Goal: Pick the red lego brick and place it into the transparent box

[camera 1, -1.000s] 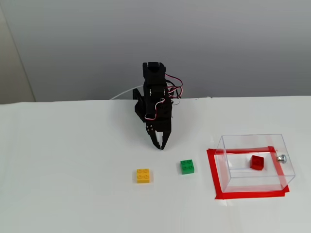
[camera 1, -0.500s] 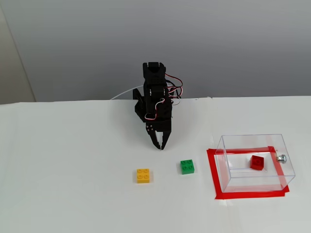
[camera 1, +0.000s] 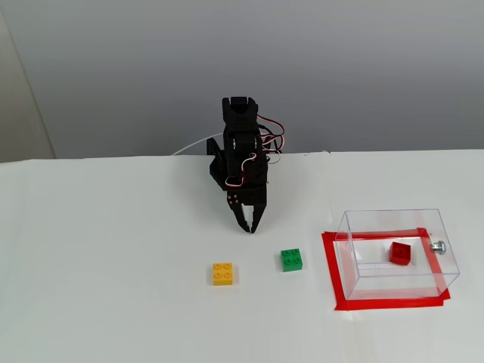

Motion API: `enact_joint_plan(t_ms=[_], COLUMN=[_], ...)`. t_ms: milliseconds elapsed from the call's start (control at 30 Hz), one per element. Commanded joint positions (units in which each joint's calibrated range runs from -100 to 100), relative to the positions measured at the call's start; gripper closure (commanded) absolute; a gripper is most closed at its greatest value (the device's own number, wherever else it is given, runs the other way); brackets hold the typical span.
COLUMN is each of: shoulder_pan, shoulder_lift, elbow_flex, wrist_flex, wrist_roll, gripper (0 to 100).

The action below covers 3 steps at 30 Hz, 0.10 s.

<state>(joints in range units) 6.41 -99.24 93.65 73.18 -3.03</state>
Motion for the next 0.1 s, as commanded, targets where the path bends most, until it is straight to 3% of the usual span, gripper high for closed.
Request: enact_joint_plan(t_ms=[0, 67], shoulder_pan=[0.58, 0.58], shoulder_lift=[-0.51, -0.51], elbow_flex=[-1.24, -1.24], wrist_flex=[0.1, 0.1], wrist_roll=[-0.1, -0.1], gripper=[98, 98])
